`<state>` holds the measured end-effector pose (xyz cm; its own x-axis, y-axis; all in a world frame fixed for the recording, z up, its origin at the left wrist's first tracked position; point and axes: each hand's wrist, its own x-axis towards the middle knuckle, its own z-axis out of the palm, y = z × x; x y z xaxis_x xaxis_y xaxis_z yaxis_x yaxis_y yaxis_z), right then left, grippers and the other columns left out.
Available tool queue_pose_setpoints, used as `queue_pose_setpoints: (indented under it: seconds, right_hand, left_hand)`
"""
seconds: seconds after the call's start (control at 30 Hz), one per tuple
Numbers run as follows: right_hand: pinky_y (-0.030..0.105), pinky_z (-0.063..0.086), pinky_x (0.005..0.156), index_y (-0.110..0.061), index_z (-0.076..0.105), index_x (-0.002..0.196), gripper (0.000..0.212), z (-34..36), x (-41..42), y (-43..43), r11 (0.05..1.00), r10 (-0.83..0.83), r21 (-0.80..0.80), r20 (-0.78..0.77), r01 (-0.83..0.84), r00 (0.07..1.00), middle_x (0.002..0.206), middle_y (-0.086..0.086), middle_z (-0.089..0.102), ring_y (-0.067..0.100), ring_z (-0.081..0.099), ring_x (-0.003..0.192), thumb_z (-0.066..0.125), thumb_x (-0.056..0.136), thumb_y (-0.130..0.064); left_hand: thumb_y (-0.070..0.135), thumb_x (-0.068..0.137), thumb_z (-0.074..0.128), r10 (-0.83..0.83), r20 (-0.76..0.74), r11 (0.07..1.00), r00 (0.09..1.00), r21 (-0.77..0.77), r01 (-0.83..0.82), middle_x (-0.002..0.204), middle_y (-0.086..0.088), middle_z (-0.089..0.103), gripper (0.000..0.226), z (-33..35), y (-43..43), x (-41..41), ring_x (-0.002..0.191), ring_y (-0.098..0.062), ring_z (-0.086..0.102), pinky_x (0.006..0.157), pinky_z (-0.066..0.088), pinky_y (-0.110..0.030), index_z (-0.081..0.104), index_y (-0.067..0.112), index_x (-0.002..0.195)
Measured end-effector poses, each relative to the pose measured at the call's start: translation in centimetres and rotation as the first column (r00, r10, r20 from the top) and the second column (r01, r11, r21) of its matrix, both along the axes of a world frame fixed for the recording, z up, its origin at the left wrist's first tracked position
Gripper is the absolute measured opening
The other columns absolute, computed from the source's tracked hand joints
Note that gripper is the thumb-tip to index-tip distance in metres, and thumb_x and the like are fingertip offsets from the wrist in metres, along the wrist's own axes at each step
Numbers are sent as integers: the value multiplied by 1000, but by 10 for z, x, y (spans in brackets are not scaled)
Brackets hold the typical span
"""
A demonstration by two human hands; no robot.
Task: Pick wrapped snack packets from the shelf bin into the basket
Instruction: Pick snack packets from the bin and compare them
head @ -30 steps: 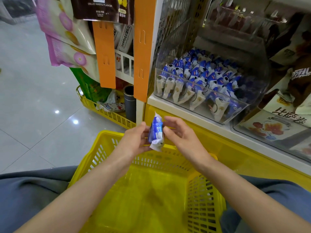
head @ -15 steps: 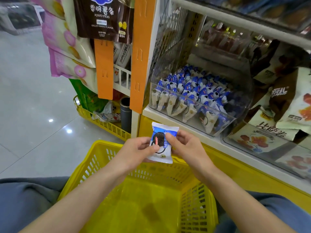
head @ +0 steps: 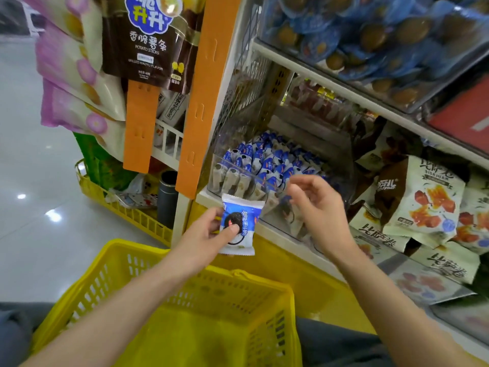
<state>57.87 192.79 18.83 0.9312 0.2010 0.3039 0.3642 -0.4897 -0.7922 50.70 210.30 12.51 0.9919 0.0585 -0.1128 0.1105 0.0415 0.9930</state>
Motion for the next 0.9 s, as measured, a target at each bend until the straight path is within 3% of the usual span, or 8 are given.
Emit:
queue_pose_setpoints:
  seconds: [0.1, 0.23, 0.3, 0.43, 0.6, 0.7, 0.8, 0.9]
  right_hand:
    - [9, 45, 68, -24, 60, 102, 12, 20, 43, -5, 952, -108, -290, -11, 101, 994, 91, -13, 60, -2, 57, 81, 55, 92, -20]
    - [23, 41, 74, -15, 64, 99, 19, 23, 81, 0, 755, -238, -655, -229, 31, 944, 97, 1, 61, 7, 52, 74, 56, 91, -29]
    - [24, 44, 70, -13, 65, 92, 20, 20, 87, 3, 679, -229, -733, -261, -38, 938, 94, 4, 62, 10, 54, 74, 58, 89, -32]
    - [23, 42, 78, -12, 61, 107, 28, 16, 91, 6, 635, -214, -772, -210, -27, 954, 101, -3, 51, 10, 50, 90, 65, 85, -29]
    - [29, 50, 79, -14, 63, 89, 5, 21, 88, 9, 711, -224, -703, -187, 29, 957, 102, 6, 62, 15, 59, 86, 64, 85, -15]
    - [35, 54, 81, -17, 60, 88, 2, 39, 76, 9, 799, -256, -564, -3, 210, 967, 95, 7, 65, 19, 63, 83, 61, 87, -15]
    - [30, 55, 75, -19, 60, 91, 3, 60, 54, 11, 913, -216, -298, 225, 278, 950, 90, 3, 65, 15, 63, 83, 59, 89, -17]
    - [21, 56, 59, -19, 61, 87, 4, 65, 24, 23, 991, -88, -96, 32, 91, 996, 84, 2, 68, 9, 68, 74, 60, 88, -16]
  left_hand:
    - [19, 92, 53, 51, 9, 997, 999, -57, -51, 111, 2, 66, 28, 4, -1, 5, 100, -6, 61, 79, 48, -17, 49, 22, 120]
    - [17, 92, 52, 100, 5, 989, 995, -106, -99, 112, -1, 65, 28, 9, 0, 9, 101, -11, 61, 90, 48, -31, 50, 18, 121]
    - [19, 92, 53, 102, 1, 988, 995, -116, -101, 112, -1, 65, 28, 10, 3, 9, 104, -13, 61, 95, 47, -36, 50, 18, 120]
    - [20, 92, 52, 113, 15, 982, 993, -155, -109, 114, 1, 64, 25, 11, 5, 11, 104, -11, 60, 94, 47, -34, 49, 21, 117]
    - [19, 93, 52, 122, -11, 974, 993, -193, -121, 114, -3, 63, 25, 8, 4, 10, 98, -16, 63, 68, 58, -28, 49, 19, 117]
    - [18, 93, 52, 139, -77, 956, 987, -250, -154, 109, -4, 64, 19, 6, 6, 10, 89, -16, 64, 56, 56, -21, 50, 20, 112]
    - [21, 93, 53, 130, -189, 916, 973, -353, -191, 104, -6, 64, 20, 7, 8, 11, 86, -18, 65, 67, 58, -31, 50, 19, 112]
    - [34, 87, 56, 63, -229, 855, 971, -490, -170, 103, -10, 64, 37, 12, 10, 8, 89, -25, 65, 78, 54, -42, 50, 14, 118]
